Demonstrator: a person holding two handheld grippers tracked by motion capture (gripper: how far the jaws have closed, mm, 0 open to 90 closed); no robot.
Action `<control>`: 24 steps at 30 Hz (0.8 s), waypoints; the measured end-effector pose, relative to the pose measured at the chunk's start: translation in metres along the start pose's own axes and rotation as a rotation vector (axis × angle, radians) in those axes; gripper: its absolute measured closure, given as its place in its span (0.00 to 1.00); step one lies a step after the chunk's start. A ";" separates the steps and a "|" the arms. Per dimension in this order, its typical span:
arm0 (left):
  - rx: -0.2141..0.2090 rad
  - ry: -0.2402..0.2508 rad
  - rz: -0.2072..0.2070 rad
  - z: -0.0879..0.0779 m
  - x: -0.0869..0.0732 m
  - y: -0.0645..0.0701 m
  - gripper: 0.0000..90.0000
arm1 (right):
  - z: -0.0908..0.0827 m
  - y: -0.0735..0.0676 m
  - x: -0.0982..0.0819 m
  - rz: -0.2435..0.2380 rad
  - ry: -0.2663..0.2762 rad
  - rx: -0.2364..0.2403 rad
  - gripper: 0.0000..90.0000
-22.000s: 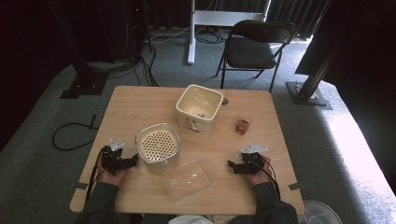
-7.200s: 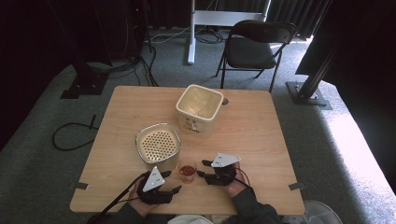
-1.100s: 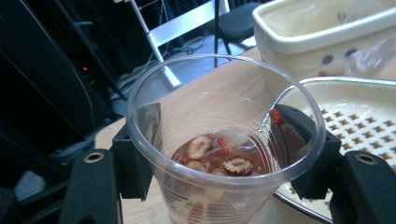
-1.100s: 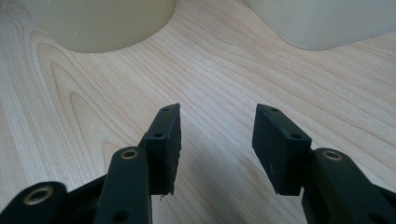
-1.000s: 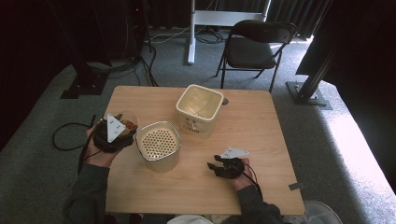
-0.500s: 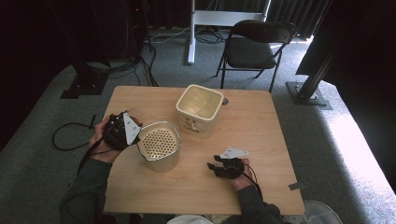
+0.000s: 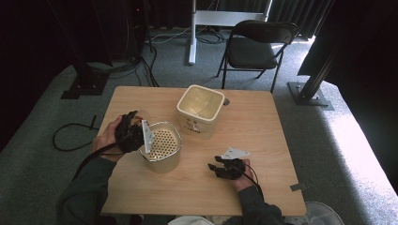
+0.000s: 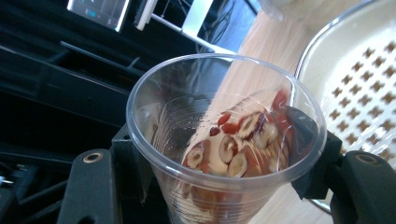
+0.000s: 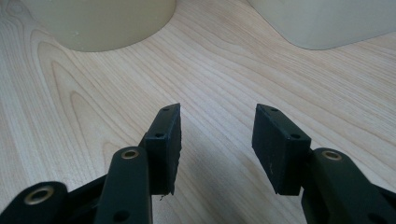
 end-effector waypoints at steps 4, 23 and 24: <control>0.006 -0.012 0.073 -0.001 0.003 0.005 0.40 | 0.000 0.000 0.000 -0.002 0.001 0.002 0.57; 0.017 -0.029 0.251 -0.001 0.011 0.015 0.40 | 0.001 0.000 0.000 -0.004 -0.001 0.004 0.57; 0.018 -0.031 0.255 -0.001 0.011 0.016 0.40 | 0.001 0.000 0.000 -0.004 0.000 0.004 0.57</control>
Point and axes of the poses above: each handheld gripper's, and its own axes: z roughly forward along the jaws, x roughly out of its top, y roughly to its right, the point moved 4 cm from there along z, roughly forward along the jaws, and after that the axes turned 9 degrees about y, right-handed, at the moved point
